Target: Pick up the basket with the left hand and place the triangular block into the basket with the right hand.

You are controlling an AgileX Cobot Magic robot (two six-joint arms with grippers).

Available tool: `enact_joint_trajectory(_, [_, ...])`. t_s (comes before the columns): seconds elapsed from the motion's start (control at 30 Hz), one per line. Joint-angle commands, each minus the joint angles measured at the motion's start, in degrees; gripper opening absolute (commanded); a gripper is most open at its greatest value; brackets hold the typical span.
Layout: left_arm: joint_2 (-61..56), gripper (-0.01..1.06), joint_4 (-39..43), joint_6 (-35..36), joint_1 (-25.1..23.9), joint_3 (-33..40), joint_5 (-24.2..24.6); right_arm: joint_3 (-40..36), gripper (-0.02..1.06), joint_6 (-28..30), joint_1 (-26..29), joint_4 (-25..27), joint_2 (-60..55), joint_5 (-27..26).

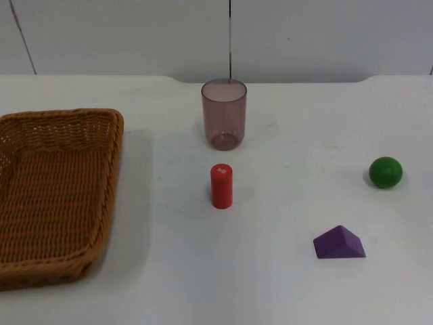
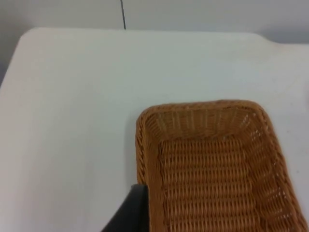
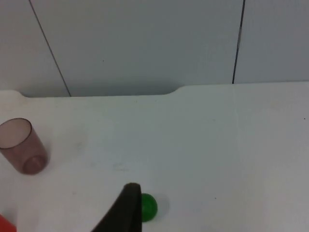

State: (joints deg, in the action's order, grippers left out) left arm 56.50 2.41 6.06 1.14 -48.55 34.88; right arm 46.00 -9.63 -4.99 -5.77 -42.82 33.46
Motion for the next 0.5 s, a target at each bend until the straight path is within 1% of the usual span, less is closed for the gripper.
enact_joint_trajectory(0.0, [2.4,1.05,-0.2,0.0,-0.1,-0.5,-1.8,0.3,1.04,0.0,-0.3,-0.5,-0.3,-1.8])
enact_joint_trajectory(0.1, [7.2,1.05,0.3,-0.2,-0.1,-0.5,-4.2,0.3,1.04,0.0,-0.3,-0.5,-0.3,-1.9])
enact_joint_trajectory(0.13, [7.2,1.05,0.3,-0.2,-0.1,-0.5,-4.2,0.3,1.04,0.0,-0.3,-0.5,-0.3,-1.9])
enact_joint_trajectory(0.23, [13.7,1.05,2.8,-0.2,-0.2,-0.5,-7.6,0.3,1.04,0.0,-0.3,-1.0,-0.3,-2.0])
enact_joint_trajectory(0.27, [14.7,1.05,2.9,-0.2,-0.6,-0.5,-8.0,0.3,1.04,0.0,-0.3,-1.6,-0.3,-2.0])
enact_joint_trajectory(0.3, [18.0,1.05,2.5,-0.2,-2.1,-0.5,-8.7,0.3,1.04,0.0,-0.3,-1.6,-0.3,-2.0])
enact_joint_trajectory(0.37, [18.7,1.05,2.4,-0.2,-2.5,-0.5,-8.8,0.3,1.04,0.0,-0.3,-1.6,-0.3,-2.0])
enact_joint_trajectory(0.43, [23.9,1.05,-0.3,-3.8,-5.9,-0.6,-9.4,0.3,1.04,0.3,-0.3,-1.6,-0.3,-2.0])
enact_joint_trajectory(0.47, [25.4,1.05,-3.6,-7.0,-7.5,-0.8,-10.0,0.3,1.04,0.3,-0.3,-1.6,-0.3,-2.0])
